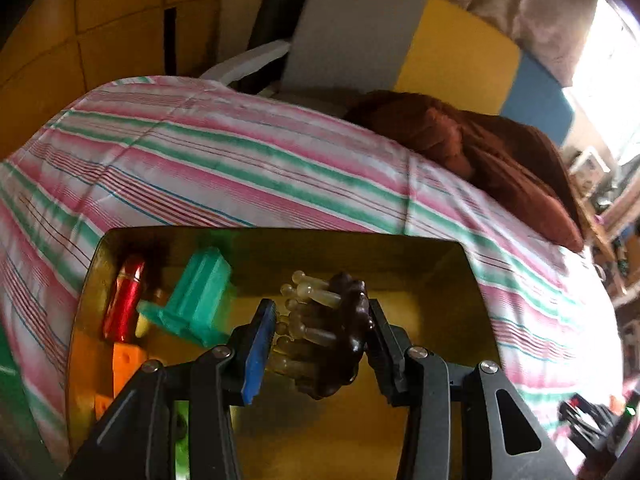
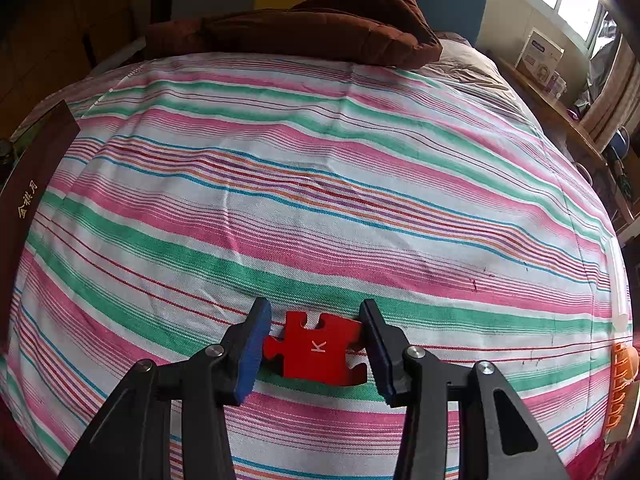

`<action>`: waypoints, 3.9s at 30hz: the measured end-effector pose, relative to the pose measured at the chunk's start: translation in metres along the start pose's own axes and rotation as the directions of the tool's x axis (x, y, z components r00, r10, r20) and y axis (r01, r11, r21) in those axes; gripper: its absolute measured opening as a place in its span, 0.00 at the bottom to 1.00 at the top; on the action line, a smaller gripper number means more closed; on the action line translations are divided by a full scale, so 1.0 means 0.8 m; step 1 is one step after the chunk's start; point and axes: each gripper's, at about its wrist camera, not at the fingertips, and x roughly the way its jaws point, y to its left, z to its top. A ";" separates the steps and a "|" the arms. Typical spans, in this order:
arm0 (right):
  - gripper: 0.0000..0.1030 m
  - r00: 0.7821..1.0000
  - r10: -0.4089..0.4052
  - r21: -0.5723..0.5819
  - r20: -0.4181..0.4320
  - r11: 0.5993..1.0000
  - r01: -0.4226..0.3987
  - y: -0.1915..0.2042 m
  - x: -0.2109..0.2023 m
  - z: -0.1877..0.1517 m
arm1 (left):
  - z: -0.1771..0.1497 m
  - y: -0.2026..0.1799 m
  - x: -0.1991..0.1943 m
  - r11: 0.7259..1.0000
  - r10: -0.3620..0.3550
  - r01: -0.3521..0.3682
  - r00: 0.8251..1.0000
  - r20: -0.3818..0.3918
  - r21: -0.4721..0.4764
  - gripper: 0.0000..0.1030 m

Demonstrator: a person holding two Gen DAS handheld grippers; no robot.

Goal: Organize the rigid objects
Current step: 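Carry the brown spiky piece into the gold tray and release it with the left tool, then carry the red K puzzle piece into the gold tray and release it with the right tool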

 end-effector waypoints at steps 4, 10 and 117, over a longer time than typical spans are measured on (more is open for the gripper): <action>0.45 1.000 0.000 0.001 0.000 1.000 0.000 0.000 0.000 -0.001 | 0.006 0.007 0.024 1.000 0.029 -0.029 0.999 -0.028 -0.005 0.45; 0.45 1.000 0.001 0.000 0.001 1.000 -0.001 -0.001 0.000 0.000 | 0.008 0.001 0.007 0.999 0.026 -0.026 0.999 0.022 0.028 0.62; 0.45 0.936 0.325 -0.218 -0.133 0.912 -0.347 0.480 0.001 0.125 | -0.210 0.118 -0.201 0.980 0.186 -0.162 0.952 0.242 -0.117 0.71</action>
